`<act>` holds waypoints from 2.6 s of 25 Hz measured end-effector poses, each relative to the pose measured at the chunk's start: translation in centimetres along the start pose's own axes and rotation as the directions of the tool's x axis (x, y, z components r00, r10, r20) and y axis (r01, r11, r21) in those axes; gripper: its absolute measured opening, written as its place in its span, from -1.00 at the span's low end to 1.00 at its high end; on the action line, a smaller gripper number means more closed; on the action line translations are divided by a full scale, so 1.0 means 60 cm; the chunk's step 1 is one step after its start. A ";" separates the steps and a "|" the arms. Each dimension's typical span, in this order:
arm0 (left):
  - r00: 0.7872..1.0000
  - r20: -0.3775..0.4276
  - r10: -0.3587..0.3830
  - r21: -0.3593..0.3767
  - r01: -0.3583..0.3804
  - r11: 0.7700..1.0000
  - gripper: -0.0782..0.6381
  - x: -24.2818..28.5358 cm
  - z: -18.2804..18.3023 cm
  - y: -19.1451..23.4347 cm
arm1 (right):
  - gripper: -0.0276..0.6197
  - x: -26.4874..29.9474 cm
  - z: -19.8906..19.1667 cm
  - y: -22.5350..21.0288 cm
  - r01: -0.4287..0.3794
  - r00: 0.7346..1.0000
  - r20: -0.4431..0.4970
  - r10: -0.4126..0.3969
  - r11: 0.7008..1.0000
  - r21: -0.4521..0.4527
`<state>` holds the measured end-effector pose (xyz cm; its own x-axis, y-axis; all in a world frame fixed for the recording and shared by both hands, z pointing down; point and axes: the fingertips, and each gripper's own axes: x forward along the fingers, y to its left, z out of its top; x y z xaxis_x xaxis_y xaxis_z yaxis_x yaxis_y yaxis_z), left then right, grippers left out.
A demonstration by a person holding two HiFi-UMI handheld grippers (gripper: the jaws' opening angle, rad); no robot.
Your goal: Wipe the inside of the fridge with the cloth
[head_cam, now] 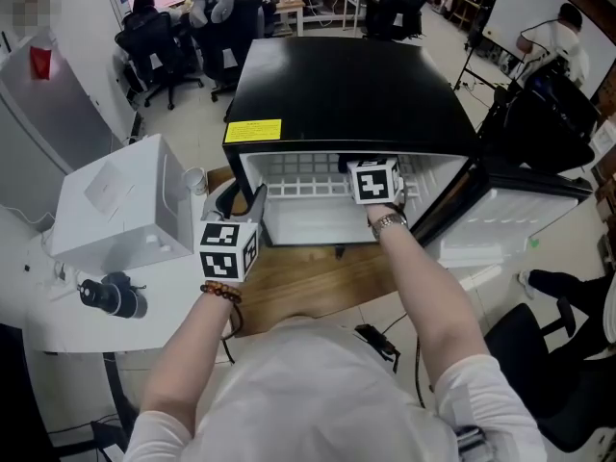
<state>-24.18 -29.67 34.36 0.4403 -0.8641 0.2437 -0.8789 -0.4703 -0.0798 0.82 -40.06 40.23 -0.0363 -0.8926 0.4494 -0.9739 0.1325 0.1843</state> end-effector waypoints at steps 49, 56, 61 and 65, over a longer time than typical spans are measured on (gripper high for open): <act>0.998 0.010 -0.067 -0.009 0.067 0.998 -0.32 -0.004 -0.001 -0.001 | -0.55 -0.114 0.090 0.295 -0.339 0.917 0.226 0.329 0.941 0.007; 0.997 0.008 -0.081 0.006 0.081 0.997 -0.32 -0.007 -0.002 -0.003 | -0.55 -0.088 0.042 0.320 -0.307 0.938 0.154 0.309 0.951 -0.042; 0.996 0.011 -0.087 0.010 0.087 0.996 -0.32 -0.008 -0.002 -0.003 | -0.55 -0.086 0.033 0.288 -0.252 0.955 0.151 0.256 0.967 -0.040; 0.996 0.013 -0.092 0.009 0.092 0.996 -0.32 -0.010 -0.003 -0.004 | -0.55 -0.087 0.023 0.254 -0.213 0.966 0.149 0.213 0.977 -0.019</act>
<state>-24.27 -29.02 34.39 0.5217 -0.8193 0.2379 -0.8329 -0.5495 -0.0661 -14.16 -33.95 39.50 -0.2760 -0.8979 0.3429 -0.9395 0.3274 0.1011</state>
